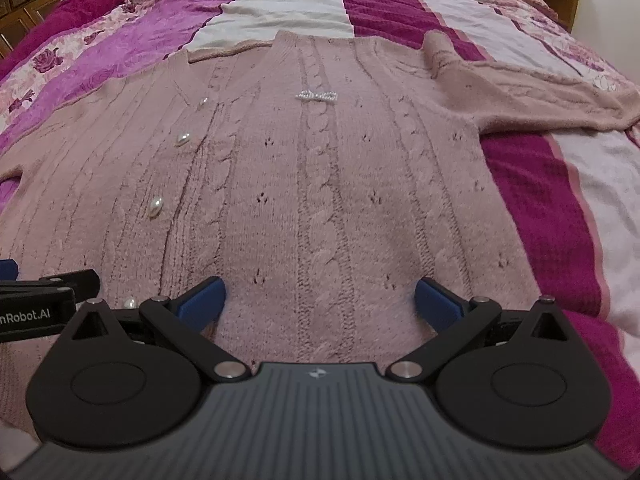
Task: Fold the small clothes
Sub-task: 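Move the right gripper to the cardigan sleeve cuff and close on it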
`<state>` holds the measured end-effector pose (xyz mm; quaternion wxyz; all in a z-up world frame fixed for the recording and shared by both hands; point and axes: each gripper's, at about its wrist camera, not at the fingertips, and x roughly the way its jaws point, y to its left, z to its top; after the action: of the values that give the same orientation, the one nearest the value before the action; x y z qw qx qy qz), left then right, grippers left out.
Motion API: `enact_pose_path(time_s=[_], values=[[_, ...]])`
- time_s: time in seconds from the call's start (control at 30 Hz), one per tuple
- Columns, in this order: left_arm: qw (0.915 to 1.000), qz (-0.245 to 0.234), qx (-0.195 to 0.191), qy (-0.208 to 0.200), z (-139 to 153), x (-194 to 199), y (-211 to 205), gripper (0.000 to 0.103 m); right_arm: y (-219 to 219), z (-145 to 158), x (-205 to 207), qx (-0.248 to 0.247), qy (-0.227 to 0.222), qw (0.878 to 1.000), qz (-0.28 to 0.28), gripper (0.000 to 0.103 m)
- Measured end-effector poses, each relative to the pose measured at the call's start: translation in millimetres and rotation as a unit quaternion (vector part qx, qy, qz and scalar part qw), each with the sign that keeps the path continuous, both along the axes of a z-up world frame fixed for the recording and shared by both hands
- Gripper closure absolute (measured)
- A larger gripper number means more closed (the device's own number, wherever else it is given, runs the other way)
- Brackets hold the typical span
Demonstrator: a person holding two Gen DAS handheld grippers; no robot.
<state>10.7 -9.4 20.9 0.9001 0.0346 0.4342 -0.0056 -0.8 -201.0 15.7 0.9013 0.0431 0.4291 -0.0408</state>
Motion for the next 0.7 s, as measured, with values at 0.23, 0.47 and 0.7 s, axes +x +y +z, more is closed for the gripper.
enact_pose_path(time_s=[0.23,0.47,0.7], values=[[1.0,-0.001,0.004,-0.007,13,4,-9,0.0,-7,11,-1,-0.003,-0.013,1.0,-0.003,0.0],[1.0,0.001,0.007,-0.006,21,10,-15,0.0,-20,18,5,0.004,-0.017,1.0,-0.011,0.0],[1.0,-0.002,0.003,0.003,25,18,-23,0.0,-41,26,15,0.009,-0.024,1.0,-0.018,0.0]])
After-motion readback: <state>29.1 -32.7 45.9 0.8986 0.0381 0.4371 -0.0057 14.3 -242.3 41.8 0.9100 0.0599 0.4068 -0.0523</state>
